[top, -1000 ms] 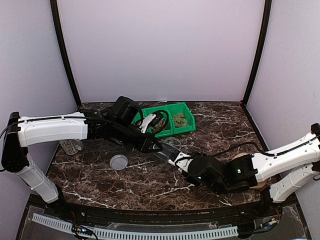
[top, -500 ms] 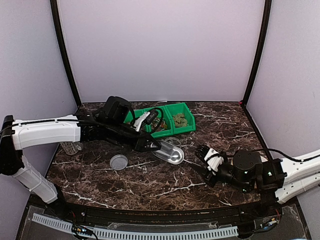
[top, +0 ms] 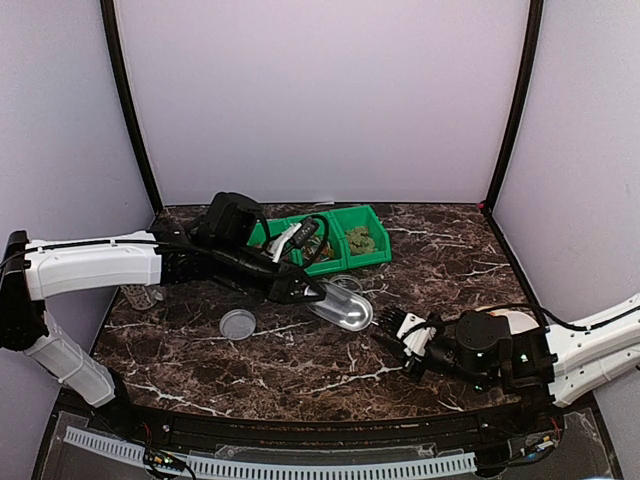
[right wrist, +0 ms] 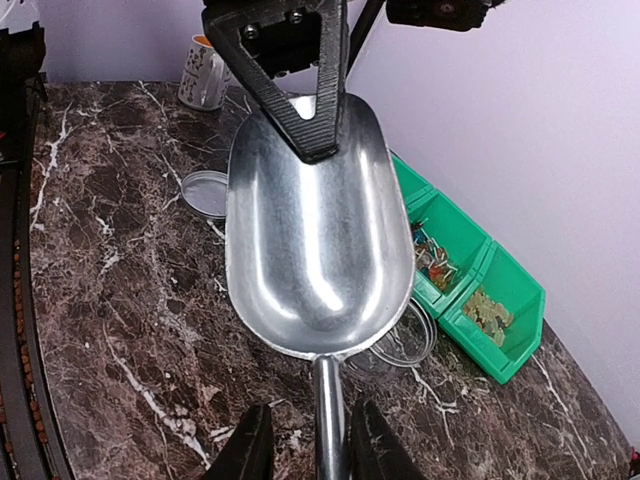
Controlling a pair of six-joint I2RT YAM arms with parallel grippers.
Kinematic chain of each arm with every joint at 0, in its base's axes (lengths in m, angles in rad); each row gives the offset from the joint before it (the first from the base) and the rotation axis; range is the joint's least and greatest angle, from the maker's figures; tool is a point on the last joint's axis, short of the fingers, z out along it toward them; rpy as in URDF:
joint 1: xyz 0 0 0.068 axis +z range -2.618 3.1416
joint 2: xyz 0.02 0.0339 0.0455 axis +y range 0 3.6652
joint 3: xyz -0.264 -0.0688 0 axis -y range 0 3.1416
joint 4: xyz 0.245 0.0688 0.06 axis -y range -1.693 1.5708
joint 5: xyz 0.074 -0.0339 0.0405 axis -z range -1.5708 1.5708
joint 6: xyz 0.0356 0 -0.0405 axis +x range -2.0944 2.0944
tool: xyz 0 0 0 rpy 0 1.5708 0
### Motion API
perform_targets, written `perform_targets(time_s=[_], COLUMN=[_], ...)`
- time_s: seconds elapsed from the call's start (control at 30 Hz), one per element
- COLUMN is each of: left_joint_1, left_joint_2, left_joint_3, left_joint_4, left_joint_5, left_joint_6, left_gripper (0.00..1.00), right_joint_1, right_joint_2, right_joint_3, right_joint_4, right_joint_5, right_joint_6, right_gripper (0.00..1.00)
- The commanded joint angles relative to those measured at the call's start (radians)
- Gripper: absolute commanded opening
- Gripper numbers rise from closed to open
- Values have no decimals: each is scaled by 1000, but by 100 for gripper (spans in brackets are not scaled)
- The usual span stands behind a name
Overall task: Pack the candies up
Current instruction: Pass from the left arm to the right
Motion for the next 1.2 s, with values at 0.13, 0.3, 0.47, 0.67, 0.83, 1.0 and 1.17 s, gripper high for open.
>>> perform_targets(time_s=[0.13,0.3,0.47,0.67,0.83,1.0,1.17], left_joint_1=[1,1,1,1,1,0,16], left_joint_2=[-9,4,20,24,24,18,-10], left_joint_3=[-8,-10,-11,-8,-9,-3,39], left_joint_4=[42,50,76,83,80,68,-19], left_joint_5=[50,64,87,95,97,85,3], left_joint_6=[-17,-24,-43,-46,-51,-47,9], left_gripper=[0,0,0,0,0,6,31], right_joint_1=[2,2,2,2,2,2,2], right_joint_2=[15,-17,-1,12,6,-7,-25], right_joint_3=[11,-9,-7,1,3,4,2], right_joint_4=[128,152,150,154,163,161,148], right_joint_5=[14,3,-12,-28,-38,-23,13], right_joint_6=[-46,-62,-71,-75,-84,-74,-49], right_gripper=[20,17,15,7,0,0,0])
